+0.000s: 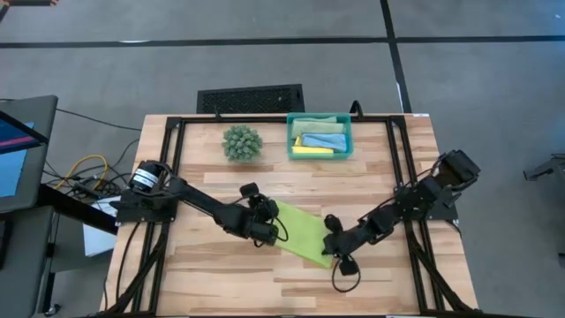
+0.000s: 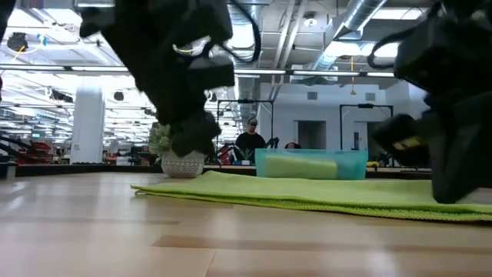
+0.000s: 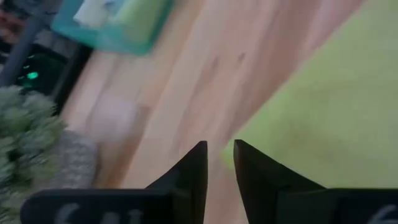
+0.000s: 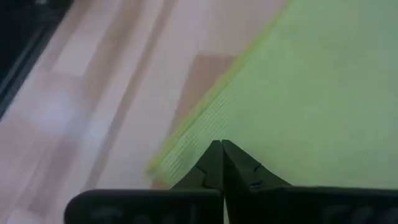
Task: Roll microfiber towels into tight, uniform cylinder then place into a basket
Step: Roll the green microfiber cloth
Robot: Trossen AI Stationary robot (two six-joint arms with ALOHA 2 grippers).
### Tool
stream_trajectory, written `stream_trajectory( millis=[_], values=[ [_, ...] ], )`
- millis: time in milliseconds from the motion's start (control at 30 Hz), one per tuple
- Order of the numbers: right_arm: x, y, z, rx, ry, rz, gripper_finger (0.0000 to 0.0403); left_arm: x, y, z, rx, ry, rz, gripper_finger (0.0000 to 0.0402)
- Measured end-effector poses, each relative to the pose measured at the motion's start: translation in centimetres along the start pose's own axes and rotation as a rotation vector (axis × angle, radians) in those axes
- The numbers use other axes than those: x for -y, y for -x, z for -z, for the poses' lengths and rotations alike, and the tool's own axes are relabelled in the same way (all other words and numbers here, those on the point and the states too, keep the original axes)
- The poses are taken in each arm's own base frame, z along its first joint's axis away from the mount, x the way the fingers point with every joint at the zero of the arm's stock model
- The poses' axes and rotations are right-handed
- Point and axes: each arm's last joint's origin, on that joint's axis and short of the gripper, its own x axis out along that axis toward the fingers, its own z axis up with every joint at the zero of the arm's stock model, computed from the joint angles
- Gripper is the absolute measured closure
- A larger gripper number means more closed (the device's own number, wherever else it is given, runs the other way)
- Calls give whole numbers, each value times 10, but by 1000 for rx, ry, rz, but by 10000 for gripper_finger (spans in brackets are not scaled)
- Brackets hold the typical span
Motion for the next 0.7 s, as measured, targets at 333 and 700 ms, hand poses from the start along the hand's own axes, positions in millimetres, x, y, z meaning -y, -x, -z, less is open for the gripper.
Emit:
stream_trajectory(
  millis=[333, 700],
  values=[
    [8, 38, 1, -102, -224, 489, 391, 16, -24, -7, 81, 41, 174, 360],
    [6, 19, 23, -279, -263, 326, 390, 18, -55, 11, -22, -3, 79, 389]
  ],
)
